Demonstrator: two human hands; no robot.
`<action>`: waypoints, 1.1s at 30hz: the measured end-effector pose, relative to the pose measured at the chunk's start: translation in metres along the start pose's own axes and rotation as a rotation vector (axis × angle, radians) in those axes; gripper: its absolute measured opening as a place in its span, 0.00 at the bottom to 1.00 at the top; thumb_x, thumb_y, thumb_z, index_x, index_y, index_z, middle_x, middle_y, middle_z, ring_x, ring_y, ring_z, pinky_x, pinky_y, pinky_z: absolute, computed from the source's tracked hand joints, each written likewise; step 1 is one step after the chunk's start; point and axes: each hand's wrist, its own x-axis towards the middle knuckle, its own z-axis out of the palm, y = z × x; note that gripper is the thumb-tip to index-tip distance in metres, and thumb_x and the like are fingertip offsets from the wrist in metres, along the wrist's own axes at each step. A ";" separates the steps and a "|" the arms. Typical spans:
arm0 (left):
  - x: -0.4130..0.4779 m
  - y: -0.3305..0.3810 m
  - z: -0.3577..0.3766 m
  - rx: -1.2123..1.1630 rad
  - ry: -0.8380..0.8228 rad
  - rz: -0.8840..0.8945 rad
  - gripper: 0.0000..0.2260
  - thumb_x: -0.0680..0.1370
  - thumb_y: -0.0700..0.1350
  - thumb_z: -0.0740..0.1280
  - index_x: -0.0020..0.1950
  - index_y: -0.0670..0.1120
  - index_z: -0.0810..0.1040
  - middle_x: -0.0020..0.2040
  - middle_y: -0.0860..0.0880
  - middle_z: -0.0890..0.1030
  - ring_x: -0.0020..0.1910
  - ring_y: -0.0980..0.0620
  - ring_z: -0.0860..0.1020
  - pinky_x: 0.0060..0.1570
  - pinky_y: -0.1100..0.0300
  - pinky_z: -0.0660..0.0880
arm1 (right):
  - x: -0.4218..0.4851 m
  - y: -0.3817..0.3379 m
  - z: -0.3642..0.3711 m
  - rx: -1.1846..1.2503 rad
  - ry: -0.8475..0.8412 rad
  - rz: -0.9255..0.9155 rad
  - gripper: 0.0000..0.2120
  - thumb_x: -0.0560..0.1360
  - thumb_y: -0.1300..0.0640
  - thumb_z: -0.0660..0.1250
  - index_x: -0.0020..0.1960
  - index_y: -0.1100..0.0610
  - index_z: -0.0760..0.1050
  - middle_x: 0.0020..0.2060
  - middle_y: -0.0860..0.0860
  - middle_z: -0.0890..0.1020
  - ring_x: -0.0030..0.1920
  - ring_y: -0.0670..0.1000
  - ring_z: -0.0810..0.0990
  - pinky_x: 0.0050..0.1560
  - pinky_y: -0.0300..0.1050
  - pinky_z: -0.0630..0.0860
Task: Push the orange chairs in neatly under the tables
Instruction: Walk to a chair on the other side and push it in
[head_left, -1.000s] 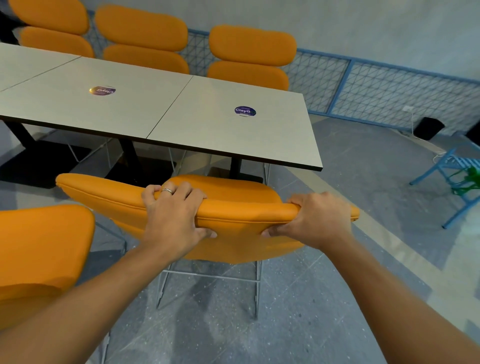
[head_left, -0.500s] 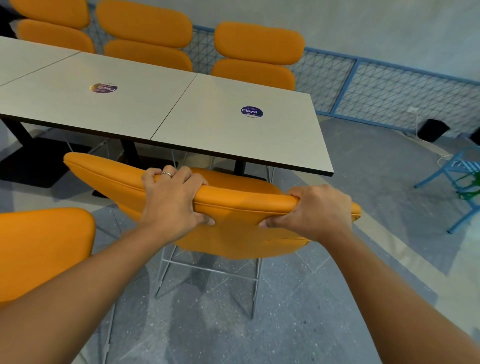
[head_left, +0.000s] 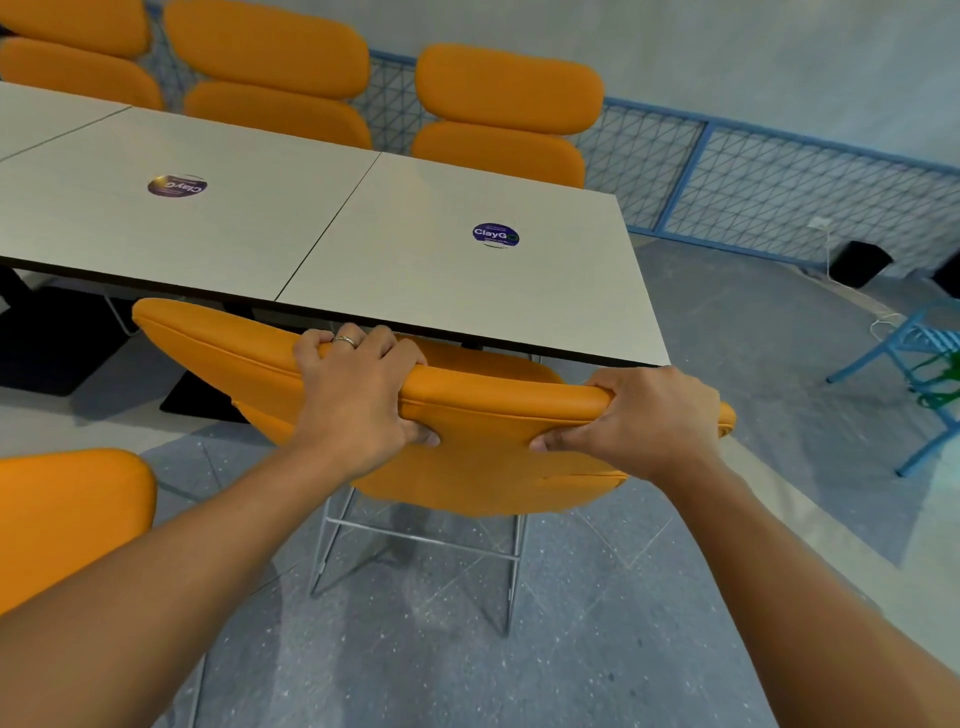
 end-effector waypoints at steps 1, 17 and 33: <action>0.006 0.000 0.002 -0.003 0.001 0.000 0.32 0.56 0.70 0.74 0.55 0.58 0.75 0.53 0.55 0.76 0.56 0.47 0.70 0.59 0.46 0.57 | 0.006 0.002 0.001 -0.002 0.004 0.000 0.38 0.52 0.15 0.61 0.42 0.45 0.79 0.31 0.42 0.77 0.35 0.43 0.75 0.36 0.42 0.74; 0.096 -0.017 0.036 -0.023 0.000 0.022 0.32 0.55 0.70 0.75 0.54 0.57 0.76 0.50 0.55 0.76 0.55 0.47 0.72 0.59 0.46 0.57 | 0.093 0.013 0.009 -0.050 -0.020 0.041 0.41 0.53 0.14 0.59 0.50 0.43 0.80 0.37 0.42 0.81 0.41 0.47 0.77 0.38 0.41 0.72; 0.098 -0.013 0.028 -0.032 -0.085 -0.016 0.34 0.57 0.70 0.74 0.59 0.58 0.75 0.54 0.54 0.76 0.58 0.47 0.70 0.63 0.49 0.55 | 0.096 0.018 0.018 -0.065 0.054 -0.044 0.40 0.57 0.14 0.57 0.50 0.45 0.80 0.38 0.42 0.80 0.42 0.47 0.78 0.47 0.47 0.75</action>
